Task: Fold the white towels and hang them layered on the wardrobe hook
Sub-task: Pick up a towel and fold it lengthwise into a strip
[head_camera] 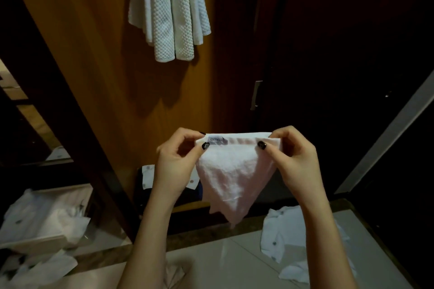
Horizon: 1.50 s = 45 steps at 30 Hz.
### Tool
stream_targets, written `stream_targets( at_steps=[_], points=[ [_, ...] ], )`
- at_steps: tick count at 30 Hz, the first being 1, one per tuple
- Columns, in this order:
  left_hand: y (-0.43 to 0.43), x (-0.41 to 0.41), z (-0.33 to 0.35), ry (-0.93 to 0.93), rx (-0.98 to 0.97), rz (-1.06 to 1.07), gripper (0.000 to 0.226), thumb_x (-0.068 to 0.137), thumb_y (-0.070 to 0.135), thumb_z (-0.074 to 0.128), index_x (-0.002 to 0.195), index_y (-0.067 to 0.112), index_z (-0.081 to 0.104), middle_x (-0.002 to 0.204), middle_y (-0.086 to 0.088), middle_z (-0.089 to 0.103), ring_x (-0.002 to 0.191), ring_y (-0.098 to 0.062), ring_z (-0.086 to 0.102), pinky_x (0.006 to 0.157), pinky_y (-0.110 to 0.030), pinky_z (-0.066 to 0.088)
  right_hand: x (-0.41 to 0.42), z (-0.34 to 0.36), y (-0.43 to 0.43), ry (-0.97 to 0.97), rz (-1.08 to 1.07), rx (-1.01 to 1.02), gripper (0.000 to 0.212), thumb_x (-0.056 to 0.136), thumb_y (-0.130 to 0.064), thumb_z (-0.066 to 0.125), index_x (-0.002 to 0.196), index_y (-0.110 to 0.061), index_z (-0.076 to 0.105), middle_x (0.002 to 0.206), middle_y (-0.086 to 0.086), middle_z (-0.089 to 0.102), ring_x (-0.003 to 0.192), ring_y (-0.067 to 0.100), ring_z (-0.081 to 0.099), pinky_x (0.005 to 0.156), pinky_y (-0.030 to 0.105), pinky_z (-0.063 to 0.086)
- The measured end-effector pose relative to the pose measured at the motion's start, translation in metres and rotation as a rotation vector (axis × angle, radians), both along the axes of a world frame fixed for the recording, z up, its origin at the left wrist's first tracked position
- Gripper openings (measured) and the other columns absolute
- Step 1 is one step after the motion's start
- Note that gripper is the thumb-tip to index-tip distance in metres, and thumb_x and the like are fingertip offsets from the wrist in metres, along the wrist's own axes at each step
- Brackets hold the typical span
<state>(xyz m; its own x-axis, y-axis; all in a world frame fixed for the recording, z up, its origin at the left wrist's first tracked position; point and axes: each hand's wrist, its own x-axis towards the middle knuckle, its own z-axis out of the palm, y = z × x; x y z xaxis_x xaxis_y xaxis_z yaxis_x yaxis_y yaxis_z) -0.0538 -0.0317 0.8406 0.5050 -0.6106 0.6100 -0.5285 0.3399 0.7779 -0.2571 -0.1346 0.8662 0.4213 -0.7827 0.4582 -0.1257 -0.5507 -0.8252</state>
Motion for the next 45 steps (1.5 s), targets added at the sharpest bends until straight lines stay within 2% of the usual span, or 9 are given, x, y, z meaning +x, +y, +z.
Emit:
stream_targets(
  at_steps=[5, 8, 10, 15, 19, 23, 34, 39, 45],
  points=[
    [-0.013, -0.030, -0.021, -0.078, 0.059, 0.419, 0.013, 0.090, 0.004, 0.065, 0.101, 0.010, 0.068, 0.093, -0.002, 0.069, 0.084, -0.016, 0.065, 0.072, -0.034, 0.057, 0.018, -0.006, -0.002, 0.090, -0.112, -0.032, 0.016, 0.090, -0.011, 0.068, 0.079, -0.018, 0.057, 0.070, -0.003, 0.055, 0.065, 0.004, 0.052, 0.060, 0.023, 0.043],
    [-0.012, -0.029, -0.024, -0.332, -0.267, 0.488, 0.026, 0.089, 0.007, 0.063, 0.113, 0.006, 0.057, 0.103, -0.003, 0.061, 0.095, -0.009, 0.058, 0.092, -0.011, 0.046, 0.012, -0.008, -0.001, -0.192, -0.101, -0.148, 0.014, 0.090, -0.006, 0.065, 0.090, -0.020, 0.064, 0.087, -0.010, 0.063, 0.086, 0.007, 0.062, 0.075, 0.019, 0.050],
    [-0.018, -0.026, -0.022, -0.433, -0.284, 0.489, 0.019, 0.090, 0.004, 0.062, 0.108, 0.003, 0.061, 0.100, -0.006, 0.063, 0.096, -0.019, 0.060, 0.094, -0.012, 0.043, 0.014, -0.015, -0.005, -0.272, -0.190, -0.243, 0.015, 0.089, -0.004, 0.062, 0.097, -0.017, 0.065, 0.098, -0.001, 0.065, 0.094, 0.009, 0.064, 0.083, 0.020, 0.051],
    [-0.026, -0.025, -0.033, -0.001, 0.260, 0.374, 0.010, 0.090, 0.009, 0.066, 0.099, 0.013, 0.067, 0.086, 0.003, 0.066, 0.083, -0.022, 0.063, 0.063, -0.034, 0.050, 0.021, -0.035, -0.019, 0.131, -0.173, 0.129, 0.015, 0.088, -0.008, 0.069, 0.078, -0.018, 0.063, 0.077, -0.004, 0.064, 0.074, 0.003, 0.062, 0.069, 0.027, 0.054],
    [-0.026, -0.012, -0.021, 0.125, 0.151, 0.235, 0.024, 0.089, 0.002, 0.066, 0.088, 0.026, 0.060, 0.084, 0.013, 0.063, 0.080, 0.000, 0.062, 0.066, -0.015, 0.050, 0.020, -0.031, -0.021, -0.009, -0.104, 0.111, 0.018, 0.090, -0.008, 0.068, 0.082, -0.023, 0.062, 0.082, -0.008, 0.064, 0.081, 0.003, 0.062, 0.069, 0.016, 0.051],
    [-0.020, 0.000, -0.016, 0.238, 0.199, 0.098, 0.026, 0.088, 0.005, 0.068, 0.084, 0.029, 0.059, 0.087, 0.009, 0.064, 0.080, 0.001, 0.061, 0.071, -0.016, 0.051, 0.021, -0.026, -0.020, 0.020, -0.088, 0.160, 0.019, 0.092, -0.012, 0.066, 0.098, -0.030, 0.062, 0.097, -0.016, 0.064, 0.093, -0.004, 0.062, 0.073, 0.010, 0.050],
    [-0.016, -0.021, -0.018, 0.191, 0.329, 0.278, 0.017, 0.085, 0.005, 0.070, 0.077, 0.016, 0.059, 0.052, 0.003, 0.059, 0.038, -0.006, 0.054, 0.045, -0.014, 0.043, 0.028, -0.029, 0.006, 0.133, -0.134, 0.091, 0.020, 0.087, -0.007, 0.062, 0.083, -0.026, 0.054, 0.065, 0.000, 0.054, 0.052, 0.006, 0.046, 0.047, 0.019, 0.037],
    [-0.013, -0.020, -0.017, 0.332, 0.297, 0.148, 0.017, 0.086, 0.001, 0.068, 0.082, 0.016, 0.060, 0.061, 0.000, 0.068, 0.054, -0.015, 0.068, 0.054, -0.030, 0.057, 0.016, -0.011, 0.013, 0.211, 0.102, 0.093, 0.029, 0.088, -0.008, 0.065, 0.089, -0.036, 0.071, 0.081, -0.009, 0.068, 0.073, 0.012, 0.066, 0.062, 0.031, 0.056],
    [-0.009, -0.025, -0.004, 0.485, 0.274, -0.086, 0.012, 0.085, -0.001, 0.070, 0.089, 0.009, 0.066, 0.073, -0.005, 0.073, 0.068, -0.020, 0.073, 0.060, -0.020, 0.057, 0.002, -0.006, 0.018, 0.287, 0.317, 0.315, 0.034, 0.084, -0.004, 0.072, 0.100, -0.034, 0.070, 0.094, -0.016, 0.074, 0.091, 0.000, 0.070, 0.076, 0.014, 0.054]
  ],
)
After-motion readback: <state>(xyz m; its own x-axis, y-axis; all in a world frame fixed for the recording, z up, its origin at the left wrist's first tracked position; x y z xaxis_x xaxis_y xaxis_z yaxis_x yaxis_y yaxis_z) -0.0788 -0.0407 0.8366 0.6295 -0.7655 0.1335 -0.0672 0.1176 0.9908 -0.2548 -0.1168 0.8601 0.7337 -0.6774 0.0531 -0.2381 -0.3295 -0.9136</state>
